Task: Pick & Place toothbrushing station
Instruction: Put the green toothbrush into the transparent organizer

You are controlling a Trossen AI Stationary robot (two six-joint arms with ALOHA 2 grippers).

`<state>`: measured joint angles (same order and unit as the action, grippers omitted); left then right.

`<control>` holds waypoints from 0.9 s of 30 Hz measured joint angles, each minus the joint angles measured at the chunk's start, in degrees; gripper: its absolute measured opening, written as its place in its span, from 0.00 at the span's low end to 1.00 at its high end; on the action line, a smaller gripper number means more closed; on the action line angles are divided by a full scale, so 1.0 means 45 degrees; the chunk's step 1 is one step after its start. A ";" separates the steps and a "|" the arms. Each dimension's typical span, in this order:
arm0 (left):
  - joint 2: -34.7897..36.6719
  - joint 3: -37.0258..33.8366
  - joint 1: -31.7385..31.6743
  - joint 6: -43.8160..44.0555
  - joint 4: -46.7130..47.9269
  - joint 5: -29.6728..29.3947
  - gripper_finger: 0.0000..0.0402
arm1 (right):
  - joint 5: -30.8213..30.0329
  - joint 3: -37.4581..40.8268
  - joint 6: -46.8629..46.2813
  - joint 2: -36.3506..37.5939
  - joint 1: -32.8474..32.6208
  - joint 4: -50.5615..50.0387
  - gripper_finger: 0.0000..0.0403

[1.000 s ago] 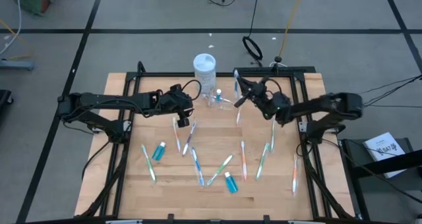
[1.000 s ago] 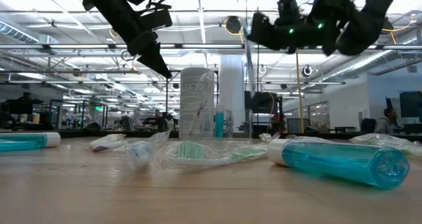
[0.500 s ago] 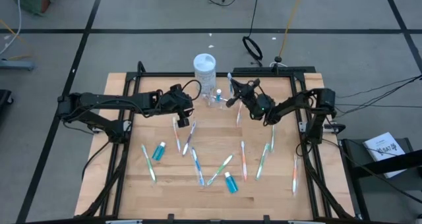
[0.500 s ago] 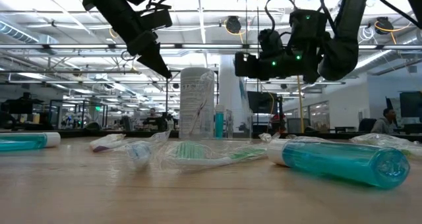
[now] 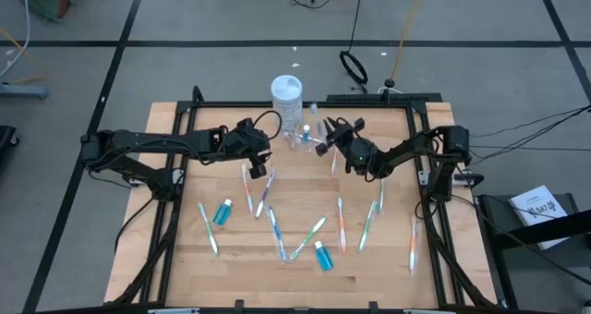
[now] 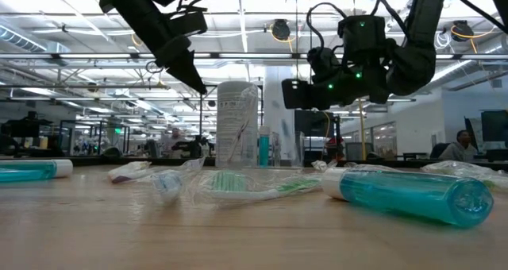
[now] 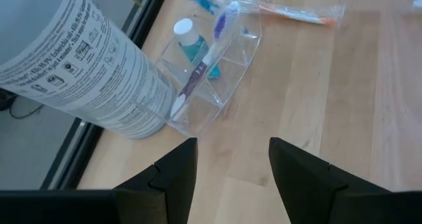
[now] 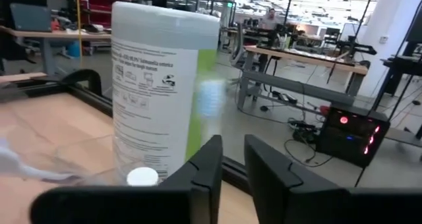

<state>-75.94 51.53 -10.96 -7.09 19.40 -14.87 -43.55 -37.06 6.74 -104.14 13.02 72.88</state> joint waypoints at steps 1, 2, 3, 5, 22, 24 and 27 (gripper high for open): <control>0.0000 0.0000 0.0000 0.0074 -0.0003 0.0002 0.49 | 0.0010 0.0000 0.0000 0.0000 0.0000 -0.0014 0.17; 0.0000 0.0000 0.0000 0.0154 -0.0002 0.0000 0.49 | 0.0010 0.0000 0.0005 0.0000 -0.0005 -0.0073 0.19; 0.0000 0.0000 0.0002 0.0246 -0.0004 0.0002 0.49 | 0.0014 0.0000 0.0005 0.0000 -0.0005 -0.0187 0.22; 0.0000 0.0000 0.0000 0.0418 -0.0004 0.0000 0.49 | 0.0010 0.0000 0.0022 0.0000 -0.0005 -0.0357 0.27; 0.0000 0.0000 0.0000 0.2519 0.0117 0.0000 0.49 | 0.0068 0.0010 -0.1037 0.4748 -0.2050 -0.9137 0.39; 0.0000 0.0000 0.0004 0.2529 0.0371 0.0000 0.49 | 0.0073 0.0010 -0.1981 0.5185 -0.2344 -1.0638 0.38; 0.0000 0.0000 0.0026 0.2945 0.1216 0.0002 0.49 | 0.0073 0.0015 -0.2801 0.5573 -0.2688 -1.2145 0.37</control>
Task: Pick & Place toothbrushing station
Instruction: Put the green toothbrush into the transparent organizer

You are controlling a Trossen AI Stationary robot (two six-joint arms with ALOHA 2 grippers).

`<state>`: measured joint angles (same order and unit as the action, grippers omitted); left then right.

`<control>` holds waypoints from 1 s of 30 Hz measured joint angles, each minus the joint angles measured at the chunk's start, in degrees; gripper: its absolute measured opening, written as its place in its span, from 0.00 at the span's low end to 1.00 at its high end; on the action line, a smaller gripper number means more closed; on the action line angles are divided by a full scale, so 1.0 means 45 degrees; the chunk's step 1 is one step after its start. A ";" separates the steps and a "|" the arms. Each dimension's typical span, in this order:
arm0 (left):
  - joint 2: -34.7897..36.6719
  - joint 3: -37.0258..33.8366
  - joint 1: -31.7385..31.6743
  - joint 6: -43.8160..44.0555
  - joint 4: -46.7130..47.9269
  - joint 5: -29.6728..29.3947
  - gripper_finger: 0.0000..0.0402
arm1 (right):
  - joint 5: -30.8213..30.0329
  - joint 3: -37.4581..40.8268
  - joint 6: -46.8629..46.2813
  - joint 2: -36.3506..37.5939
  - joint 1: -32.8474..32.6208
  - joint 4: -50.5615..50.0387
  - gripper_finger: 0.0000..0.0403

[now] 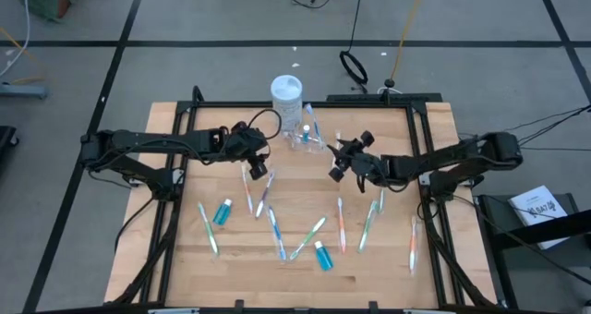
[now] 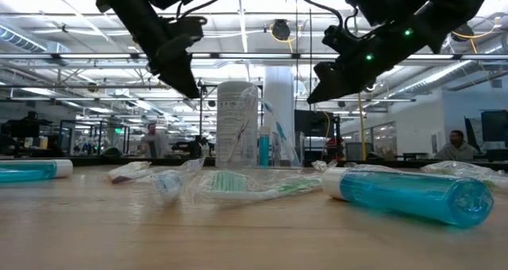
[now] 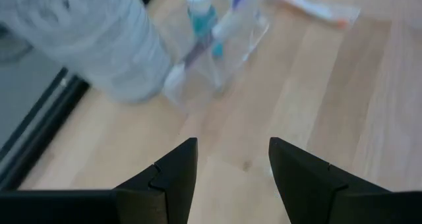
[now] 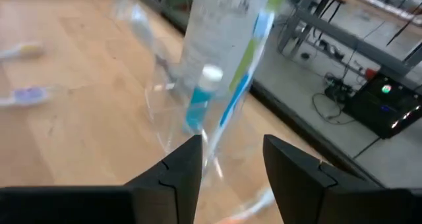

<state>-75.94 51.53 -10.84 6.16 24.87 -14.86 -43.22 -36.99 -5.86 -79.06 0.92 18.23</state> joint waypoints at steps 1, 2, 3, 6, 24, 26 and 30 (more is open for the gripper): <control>0.0000 0.0000 0.0026 0.0285 0.0427 -0.0002 0.49 | -0.0005 0.0005 -0.0134 0.0051 -0.0083 -0.0202 0.37; 0.0000 0.0000 0.0054 0.0619 0.0906 -0.0004 0.49 | -0.0005 0.0005 -0.0198 0.0061 -0.0154 -0.0237 0.37; 0.0000 0.0000 0.0100 0.1001 0.1410 -0.0001 0.49 | 0.0000 0.0005 -0.0207 0.0059 -0.0211 -0.0270 0.37; 0.0000 0.0000 0.0306 0.2352 0.3126 0.0003 0.49 | 0.0000 0.0005 -0.0216 0.0051 -0.0312 -0.0265 0.37; -0.0005 -0.0900 0.5029 1.3334 0.8261 0.2655 0.49 | -0.0004 0.0005 0.1708 0.0046 -0.0294 0.0003 0.36; -0.0005 -0.1270 0.5733 1.4925 0.8179 0.3213 0.49 | -0.0005 0.0005 0.2152 0.0046 -0.0294 0.0293 0.36; -0.0010 -0.1948 0.7115 1.8363 0.8105 0.4172 0.49 | -0.0005 0.0005 0.3009 0.0046 -0.0291 0.1034 0.36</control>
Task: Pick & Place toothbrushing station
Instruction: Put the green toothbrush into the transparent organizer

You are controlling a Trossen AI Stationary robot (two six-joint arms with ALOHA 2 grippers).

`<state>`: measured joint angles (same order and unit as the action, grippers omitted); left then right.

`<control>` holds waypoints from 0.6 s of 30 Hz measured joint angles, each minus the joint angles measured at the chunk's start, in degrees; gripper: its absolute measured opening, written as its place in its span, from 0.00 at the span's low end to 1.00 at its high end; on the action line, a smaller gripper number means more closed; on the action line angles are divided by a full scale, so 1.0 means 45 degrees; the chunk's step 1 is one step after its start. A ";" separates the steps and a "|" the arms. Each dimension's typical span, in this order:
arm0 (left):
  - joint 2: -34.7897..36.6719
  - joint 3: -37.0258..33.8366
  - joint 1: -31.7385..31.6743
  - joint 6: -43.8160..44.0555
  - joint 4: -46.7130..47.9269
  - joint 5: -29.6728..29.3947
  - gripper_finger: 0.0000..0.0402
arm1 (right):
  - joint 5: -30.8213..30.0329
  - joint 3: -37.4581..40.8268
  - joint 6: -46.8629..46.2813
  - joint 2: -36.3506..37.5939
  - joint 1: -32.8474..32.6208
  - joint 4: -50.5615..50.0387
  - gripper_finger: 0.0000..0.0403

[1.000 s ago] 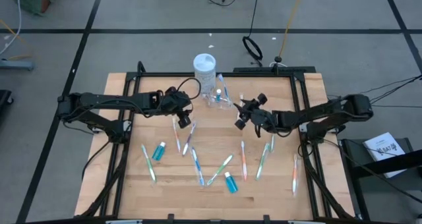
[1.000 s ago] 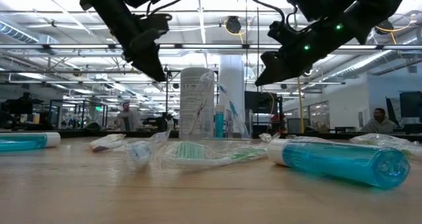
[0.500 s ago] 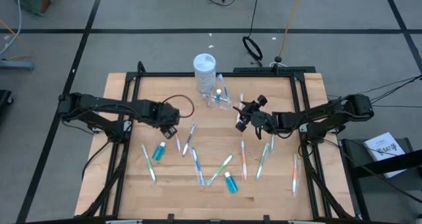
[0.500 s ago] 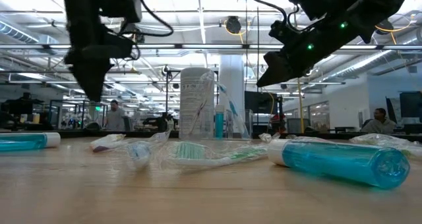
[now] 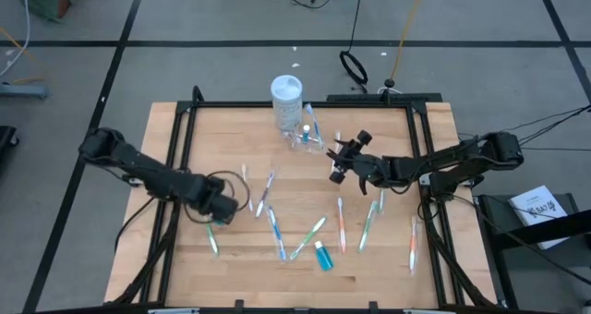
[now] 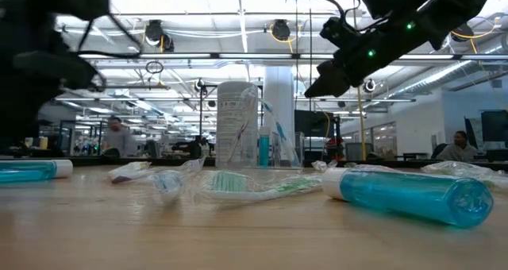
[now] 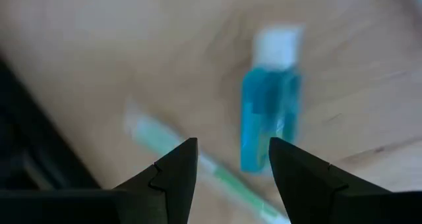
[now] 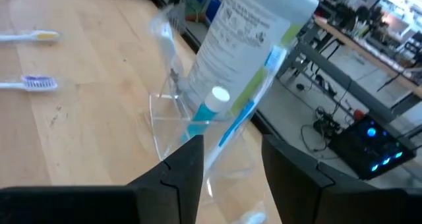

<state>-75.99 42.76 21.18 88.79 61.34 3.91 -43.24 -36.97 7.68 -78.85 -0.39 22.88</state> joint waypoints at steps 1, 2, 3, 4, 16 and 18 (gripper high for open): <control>0.0000 -0.0140 0.0312 0.0926 -0.0025 0.0177 0.49 | 0.0000 0.0000 0.0157 0.0000 0.0002 0.0130 0.36; 0.0000 -0.0259 0.0608 0.1811 -0.0057 0.0334 0.49 | 0.0000 0.0000 0.0282 0.0000 0.0002 0.0224 0.36; 0.0000 -0.0385 0.0898 0.2587 -0.0147 0.0498 0.49 | 0.0000 0.0000 0.0405 0.0000 0.0002 0.0304 0.36; 0.0000 -0.0515 0.1154 0.3280 -0.0310 0.0611 0.49 | 0.0000 0.0000 0.0508 0.0000 0.0002 0.0374 0.36; 0.0048 -0.2297 0.2340 0.6261 -0.2442 0.0052 0.49 | 0.0000 0.0000 0.1258 0.0000 0.0018 0.0586 0.36; 0.0073 -0.2581 0.2340 0.6079 -0.2894 -0.0014 0.49 | 0.0000 0.0000 0.1423 0.0000 0.0067 0.0591 0.36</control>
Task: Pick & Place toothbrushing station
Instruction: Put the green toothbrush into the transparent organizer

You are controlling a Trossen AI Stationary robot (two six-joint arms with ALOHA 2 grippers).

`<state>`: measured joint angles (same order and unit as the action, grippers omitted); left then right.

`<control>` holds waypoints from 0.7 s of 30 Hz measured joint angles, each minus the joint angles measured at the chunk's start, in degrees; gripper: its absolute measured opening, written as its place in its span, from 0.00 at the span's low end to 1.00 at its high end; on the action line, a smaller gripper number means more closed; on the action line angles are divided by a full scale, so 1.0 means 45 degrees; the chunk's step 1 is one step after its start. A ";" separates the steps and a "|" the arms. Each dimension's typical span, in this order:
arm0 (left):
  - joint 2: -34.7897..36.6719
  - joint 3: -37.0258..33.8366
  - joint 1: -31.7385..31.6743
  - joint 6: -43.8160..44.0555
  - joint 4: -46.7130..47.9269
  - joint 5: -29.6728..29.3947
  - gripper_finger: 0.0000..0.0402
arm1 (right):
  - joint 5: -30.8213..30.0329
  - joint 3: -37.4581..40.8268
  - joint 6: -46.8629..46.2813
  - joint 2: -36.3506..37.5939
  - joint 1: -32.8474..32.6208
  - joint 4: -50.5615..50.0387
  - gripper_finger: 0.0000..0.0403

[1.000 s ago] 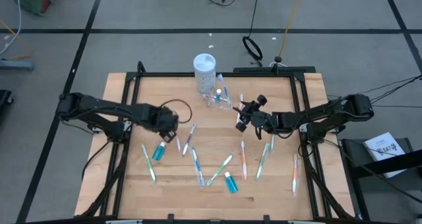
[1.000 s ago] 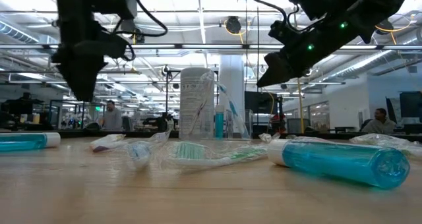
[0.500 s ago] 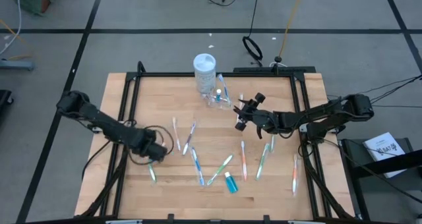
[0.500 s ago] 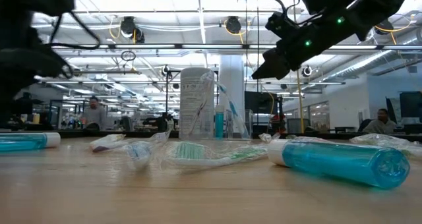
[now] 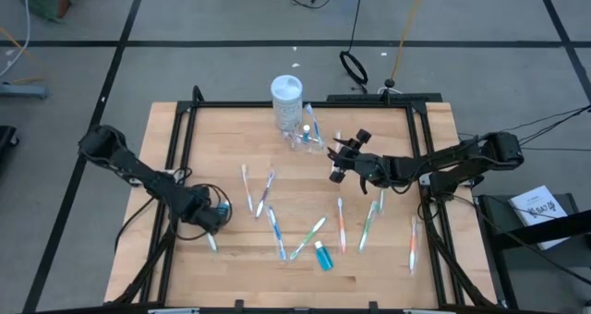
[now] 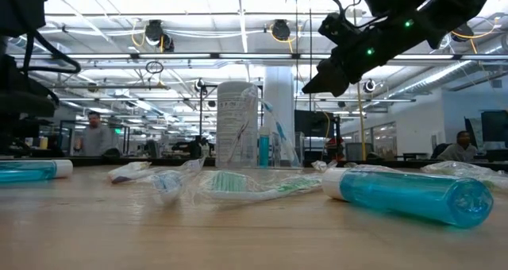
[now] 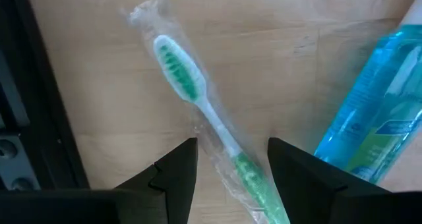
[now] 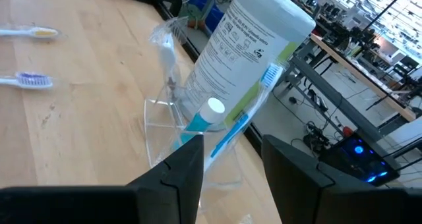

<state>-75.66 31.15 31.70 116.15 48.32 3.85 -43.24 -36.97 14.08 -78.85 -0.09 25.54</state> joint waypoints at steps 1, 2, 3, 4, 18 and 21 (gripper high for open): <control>0.0005 -0.0100 0.0000 -0.0150 -0.0180 -0.0022 0.48 | 0.0000 0.0000 0.0045 0.0000 0.0007 -0.0005 0.36; 0.0005 -0.0190 -0.0004 -0.0375 -0.0319 -0.0018 0.48 | 0.0000 0.0000 0.0046 0.0000 0.0037 -0.0004 0.36; 0.0010 -0.0241 -0.0005 -0.0628 -0.0398 -0.0046 0.46 | 0.0001 0.0000 0.0044 0.0000 0.0075 -0.0002 0.36; 0.0015 -0.0261 -0.0007 -0.0771 -0.0430 -0.0085 0.45 | 0.0001 0.0000 0.0043 0.0000 0.0100 -0.0003 0.36; 0.0049 -0.0266 -0.0034 -0.2148 -0.0538 -0.0937 0.06 | 0.0005 0.0000 0.0035 0.0000 0.0197 -0.0005 0.36; 0.0252 -0.0304 -0.0015 -0.2249 -0.0508 -0.1359 0.03 | 0.0005 0.0000 0.0035 0.0000 0.0197 0.0008 0.36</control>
<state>-74.52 29.78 31.64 106.03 46.03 -2.27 -43.22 -36.97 14.24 -78.85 0.80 25.58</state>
